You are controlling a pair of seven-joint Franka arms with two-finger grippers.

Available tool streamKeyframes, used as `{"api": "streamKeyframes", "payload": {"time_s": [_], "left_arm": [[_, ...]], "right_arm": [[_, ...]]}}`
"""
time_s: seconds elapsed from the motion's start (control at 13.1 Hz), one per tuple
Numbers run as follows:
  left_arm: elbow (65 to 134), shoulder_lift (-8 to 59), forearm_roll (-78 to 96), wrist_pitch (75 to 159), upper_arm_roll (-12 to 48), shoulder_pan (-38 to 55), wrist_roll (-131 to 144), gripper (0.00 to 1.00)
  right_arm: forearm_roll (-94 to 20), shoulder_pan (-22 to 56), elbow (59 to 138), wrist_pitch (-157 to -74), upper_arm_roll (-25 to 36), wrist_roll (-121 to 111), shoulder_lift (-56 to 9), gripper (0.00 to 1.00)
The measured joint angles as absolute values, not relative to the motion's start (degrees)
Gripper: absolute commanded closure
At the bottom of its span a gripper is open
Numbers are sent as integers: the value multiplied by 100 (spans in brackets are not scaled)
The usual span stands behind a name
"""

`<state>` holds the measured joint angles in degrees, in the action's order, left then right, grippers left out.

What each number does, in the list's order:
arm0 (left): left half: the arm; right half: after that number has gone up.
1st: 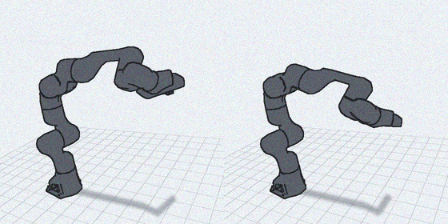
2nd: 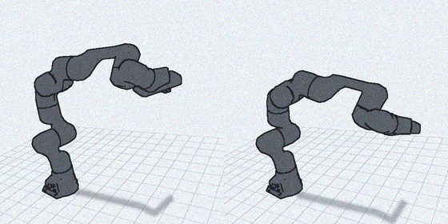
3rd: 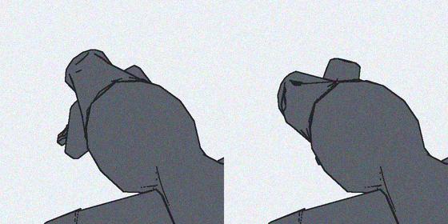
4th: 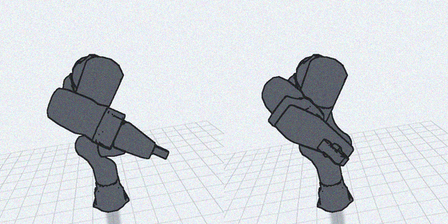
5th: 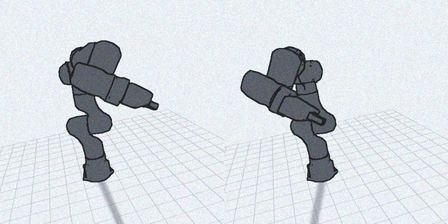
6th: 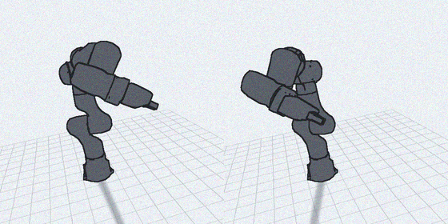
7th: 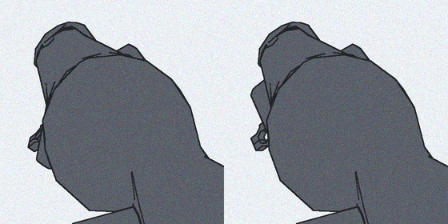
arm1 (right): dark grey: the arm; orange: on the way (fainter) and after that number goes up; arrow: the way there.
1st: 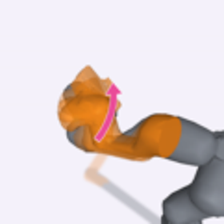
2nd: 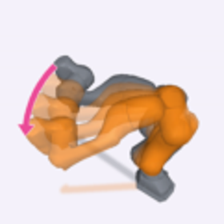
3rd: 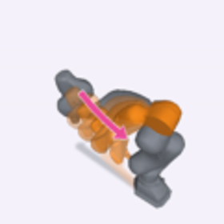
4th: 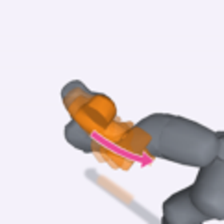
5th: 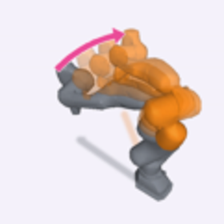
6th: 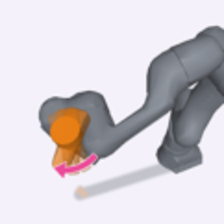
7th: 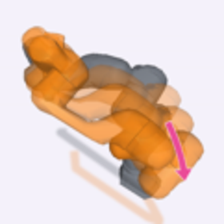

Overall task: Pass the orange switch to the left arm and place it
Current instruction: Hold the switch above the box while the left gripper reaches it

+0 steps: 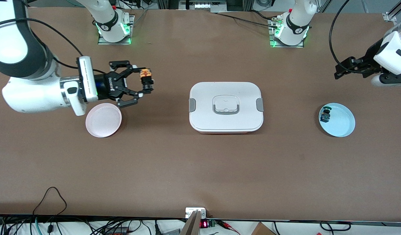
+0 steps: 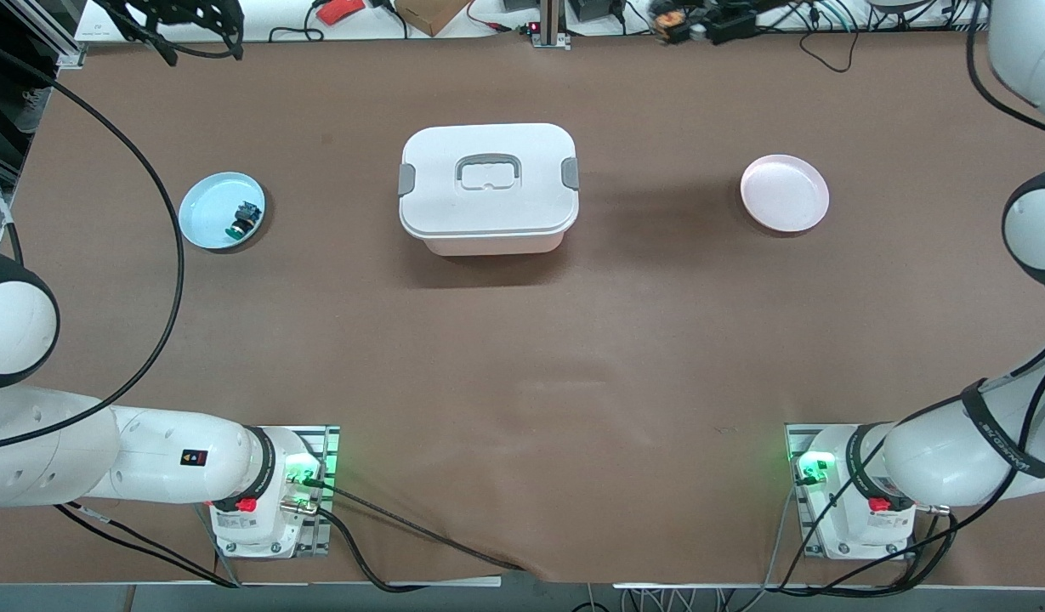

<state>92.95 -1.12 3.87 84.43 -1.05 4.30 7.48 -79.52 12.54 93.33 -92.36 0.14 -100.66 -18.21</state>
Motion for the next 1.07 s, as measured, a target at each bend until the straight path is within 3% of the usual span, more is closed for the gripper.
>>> {"api": "streamKeyframes", "payload": {"time_s": [0.38,0.84,1.07], "left_arm": [[9288,273,2555,7798,-89,431,753,0],[9268,875,5710,7461,-139,-177,273,0],[9440,1010,6564,7470,-121,-188,-624,0]], "right_arm": [[-9226,2686,9290,-11273,-20,-10081,-1823,100],[-9865,3827,9089,-12732,-25,-10152,-1975,100],[-9928,3945,9013,-12843,-14,-10152,-2041,100]]}}
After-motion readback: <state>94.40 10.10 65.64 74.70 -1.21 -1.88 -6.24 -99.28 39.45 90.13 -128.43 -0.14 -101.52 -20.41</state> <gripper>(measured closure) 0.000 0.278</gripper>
